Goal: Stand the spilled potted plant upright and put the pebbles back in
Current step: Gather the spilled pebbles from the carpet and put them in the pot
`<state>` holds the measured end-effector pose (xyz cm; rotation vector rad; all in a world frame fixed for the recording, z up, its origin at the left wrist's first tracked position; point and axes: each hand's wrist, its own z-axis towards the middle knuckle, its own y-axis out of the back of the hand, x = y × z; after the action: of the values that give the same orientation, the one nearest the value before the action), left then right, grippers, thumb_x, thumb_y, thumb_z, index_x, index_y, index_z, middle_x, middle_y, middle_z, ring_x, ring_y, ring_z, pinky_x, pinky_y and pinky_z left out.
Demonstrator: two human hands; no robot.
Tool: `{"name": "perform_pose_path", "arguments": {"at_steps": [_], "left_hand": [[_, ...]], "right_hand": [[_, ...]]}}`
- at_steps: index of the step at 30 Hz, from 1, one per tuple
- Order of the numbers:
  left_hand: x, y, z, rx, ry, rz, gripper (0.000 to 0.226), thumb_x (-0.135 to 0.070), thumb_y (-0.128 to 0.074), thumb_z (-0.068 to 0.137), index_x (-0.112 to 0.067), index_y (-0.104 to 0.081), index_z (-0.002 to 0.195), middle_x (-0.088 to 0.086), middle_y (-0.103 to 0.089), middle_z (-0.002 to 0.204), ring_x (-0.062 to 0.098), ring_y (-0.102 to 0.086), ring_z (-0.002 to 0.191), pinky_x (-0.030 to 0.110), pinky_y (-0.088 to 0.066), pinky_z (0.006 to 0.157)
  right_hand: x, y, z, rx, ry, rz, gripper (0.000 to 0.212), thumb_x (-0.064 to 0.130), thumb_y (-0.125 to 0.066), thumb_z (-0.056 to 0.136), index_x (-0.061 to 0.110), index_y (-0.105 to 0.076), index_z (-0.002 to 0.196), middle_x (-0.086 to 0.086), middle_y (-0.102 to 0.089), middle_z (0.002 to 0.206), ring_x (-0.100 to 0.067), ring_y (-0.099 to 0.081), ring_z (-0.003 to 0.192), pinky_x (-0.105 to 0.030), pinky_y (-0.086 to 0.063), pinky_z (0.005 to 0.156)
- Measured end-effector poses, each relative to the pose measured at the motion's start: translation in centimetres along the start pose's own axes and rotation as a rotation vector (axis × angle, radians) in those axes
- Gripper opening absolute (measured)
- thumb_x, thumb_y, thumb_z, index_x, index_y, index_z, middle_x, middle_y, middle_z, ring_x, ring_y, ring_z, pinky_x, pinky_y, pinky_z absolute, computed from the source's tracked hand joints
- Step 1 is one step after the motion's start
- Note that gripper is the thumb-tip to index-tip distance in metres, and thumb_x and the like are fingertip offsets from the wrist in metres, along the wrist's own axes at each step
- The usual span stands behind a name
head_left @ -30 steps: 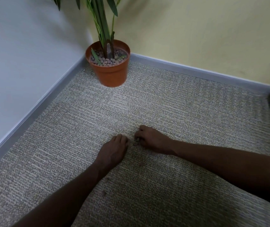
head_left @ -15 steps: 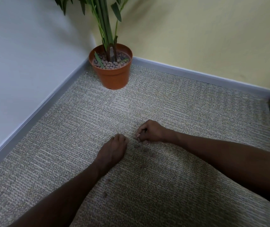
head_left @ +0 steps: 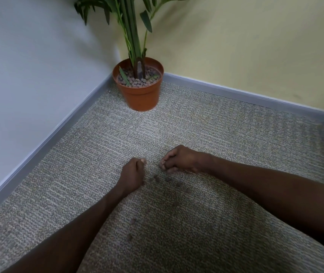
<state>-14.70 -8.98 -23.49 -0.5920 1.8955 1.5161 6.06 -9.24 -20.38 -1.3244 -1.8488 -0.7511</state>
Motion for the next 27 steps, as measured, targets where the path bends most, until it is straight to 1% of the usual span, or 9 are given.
{"name": "perform_pose_path", "arguments": {"at_steps": [2, 4, 8, 12, 18, 21, 23, 25, 27], "left_hand": [[-0.6, 0.4, 0.4, 0.089, 0.074, -0.196, 0.037, -0.032, -0.042, 0.101, -0.01, -0.064, 0.083, 0.004, -0.059, 0.071, 0.015, -0.05, 0.065, 0.027, -0.038, 0.063], [-1.9, 0.8, 0.9, 0.159, 0.214, -0.561, 0.038, -0.032, -0.042, 0.101, -0.012, -0.054, 0.072, -0.001, -0.044, 0.056, 0.011, -0.039, 0.048, 0.023, -0.035, 0.047], [-5.0, 2.5, 3.4, 0.151, 0.395, -0.971, 0.026, -0.02, -0.046, 0.1, -0.012, -0.058, 0.079, -0.001, -0.046, 0.058, 0.007, -0.037, 0.044, 0.018, -0.028, 0.036], [-8.5, 6.2, 7.4, 0.202, 0.392, -1.293, 0.015, -0.014, -0.045, 0.1, -0.009, -0.054, 0.089, -0.002, -0.045, 0.058, 0.005, -0.038, 0.043, 0.015, -0.032, 0.031], [-13.3, 11.4, 15.4, 0.15, 0.307, -1.273, 0.013, -0.009, -0.042, 0.099, -0.002, -0.053, 0.098, 0.0, -0.048, 0.058, 0.003, -0.038, 0.043, 0.013, -0.03, 0.032], [-15.8, 12.6, 18.7, 0.106, 0.31, -1.196, 0.032, 0.0, -0.029, 0.099, -0.005, -0.051, 0.076, -0.001, -0.047, 0.045, 0.002, -0.034, 0.033, 0.012, -0.025, 0.03], [-16.5, 13.0, 20.7, 0.077, 0.355, -1.129, 0.034, 0.006, -0.025, 0.094, -0.002, -0.056, 0.083, 0.003, -0.055, 0.054, 0.004, -0.041, 0.037, 0.011, -0.031, 0.033], [-16.6, 13.1, 22.1, 0.031, 0.396, -1.013, 0.036, 0.006, -0.029, 0.091, -0.003, -0.062, 0.098, 0.007, -0.062, 0.07, 0.01, -0.052, 0.057, 0.02, -0.054, 0.051], [-16.6, 12.9, 22.5, 0.035, 0.395, -0.993, 0.037, -0.002, -0.029, 0.096, -0.006, -0.066, 0.097, 0.012, -0.069, 0.075, 0.019, -0.063, 0.071, 0.038, -0.06, 0.077]], "right_hand": [[0.5, 0.0, 0.3, 0.0, -0.045, 0.098, 0.017, -0.009, -0.064, 0.083, -0.011, -0.066, 0.099, -0.014, -0.071, 0.086, -0.013, -0.07, 0.072, -0.019, -0.058, 0.064], [1.4, 0.1, 0.6, -0.013, -0.08, 0.226, 0.016, -0.009, -0.064, 0.083, -0.007, -0.067, 0.098, -0.014, -0.071, 0.089, -0.014, -0.071, 0.076, -0.02, -0.06, 0.067], [5.0, 0.7, 1.3, -0.038, -0.05, 0.415, 0.017, -0.007, -0.065, 0.083, -0.001, -0.068, 0.099, -0.011, -0.072, 0.086, -0.013, -0.07, 0.076, -0.019, -0.059, 0.071], [10.4, 2.0, 2.2, -0.051, 0.026, 0.564, 0.02, -0.006, -0.062, 0.086, -0.005, -0.065, 0.105, -0.014, -0.072, 0.081, -0.012, -0.07, 0.068, -0.017, -0.059, 0.063], [19.5, 4.0, 3.4, -0.157, 0.191, 0.73, 0.008, -0.009, -0.06, 0.086, -0.009, -0.061, 0.094, -0.021, -0.065, 0.077, -0.019, -0.068, 0.058, -0.024, -0.059, 0.059], [22.8, 4.1, 5.5, -0.342, 0.277, 0.619, 0.004, -0.012, -0.061, 0.083, -0.009, -0.065, 0.084, -0.015, -0.066, 0.071, -0.013, -0.065, 0.053, -0.018, -0.055, 0.045], [24.1, 4.3, 7.3, -0.528, 0.284, 0.458, 0.003, -0.011, -0.067, 0.078, -0.009, -0.067, 0.076, -0.011, -0.064, 0.057, -0.009, -0.059, 0.037, -0.017, -0.047, 0.035], [24.7, 4.4, 8.4, -0.602, 0.256, 0.233, 0.011, -0.004, -0.074, 0.074, -0.002, -0.066, 0.065, -0.011, -0.062, 0.055, -0.012, -0.054, 0.033, -0.019, -0.045, 0.034], [24.7, 4.3, 8.6, -0.53, 0.238, 0.148, 0.012, -0.005, -0.069, 0.074, 0.001, -0.065, 0.065, -0.014, -0.061, 0.062, -0.017, -0.057, 0.043, -0.024, -0.049, 0.04]]}}
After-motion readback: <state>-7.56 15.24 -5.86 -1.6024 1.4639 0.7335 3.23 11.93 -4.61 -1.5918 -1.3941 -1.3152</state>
